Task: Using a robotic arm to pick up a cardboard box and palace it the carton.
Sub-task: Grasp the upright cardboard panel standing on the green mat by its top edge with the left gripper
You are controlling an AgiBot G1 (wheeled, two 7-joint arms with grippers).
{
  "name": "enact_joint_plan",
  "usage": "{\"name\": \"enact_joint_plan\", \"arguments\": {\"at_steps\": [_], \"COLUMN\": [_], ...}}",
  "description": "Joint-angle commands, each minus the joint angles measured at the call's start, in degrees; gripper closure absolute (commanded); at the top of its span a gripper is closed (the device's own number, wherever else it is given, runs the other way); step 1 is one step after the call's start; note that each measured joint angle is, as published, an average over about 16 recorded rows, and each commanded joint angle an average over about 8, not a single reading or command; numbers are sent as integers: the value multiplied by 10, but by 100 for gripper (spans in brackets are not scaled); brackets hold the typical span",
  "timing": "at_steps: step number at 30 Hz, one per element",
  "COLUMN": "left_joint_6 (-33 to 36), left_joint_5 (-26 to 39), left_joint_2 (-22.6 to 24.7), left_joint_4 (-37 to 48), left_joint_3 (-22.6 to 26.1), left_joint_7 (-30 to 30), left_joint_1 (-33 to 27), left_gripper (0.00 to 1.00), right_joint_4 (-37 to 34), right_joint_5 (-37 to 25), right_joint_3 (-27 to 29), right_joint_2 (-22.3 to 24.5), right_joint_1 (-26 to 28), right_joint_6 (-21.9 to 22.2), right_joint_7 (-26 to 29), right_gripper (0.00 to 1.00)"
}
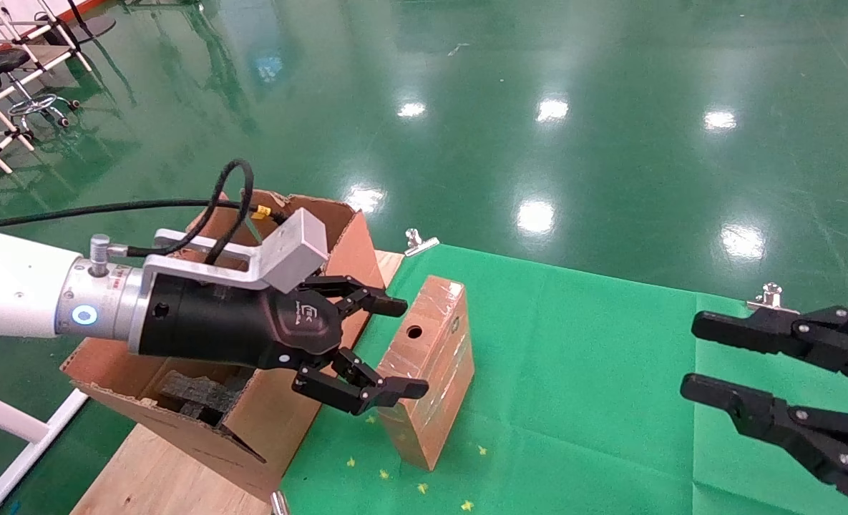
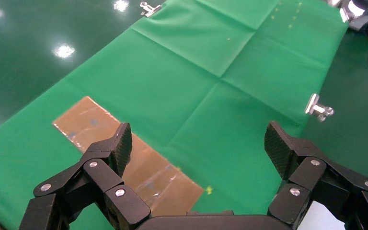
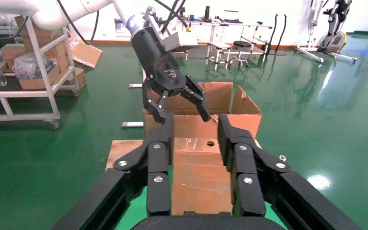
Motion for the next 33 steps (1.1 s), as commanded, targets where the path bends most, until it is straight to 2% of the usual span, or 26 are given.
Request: {"name": "enact_joint_plan", "arguments": {"at_steps": [1,8,13,17,25,33], "left_joint_6": [0,14,33,57,84,86], "left_joint_5": [-2,83,141,184,247,260], "left_joint_2": [0,31,68,103,156,175], "left_joint_4": [5,5,12,30,69,84], "left_joint_3": [0,38,69,96,155,202], "left_joint_7": [0,-116,-206,-255,-298,-309], "left_joint_1": [1,-69,-121,-157,-206,-226], "left_gripper": [0,0,0,0,0,0], "right_joint_4": [0,0,0,0,0,0], "right_joint_5": [0,0,0,0,0,0], "right_joint_3": [0,0,0,0,0,0], "right_joint_2": [0,0,0,0,0,0], "right_joint_1": [0,0,0,0,0,0], "right_joint_6": [0,0,0,0,0,0], "right_joint_7": [0,0,0,0,0,0], "right_gripper": [100,100,100,100,100,100]}}
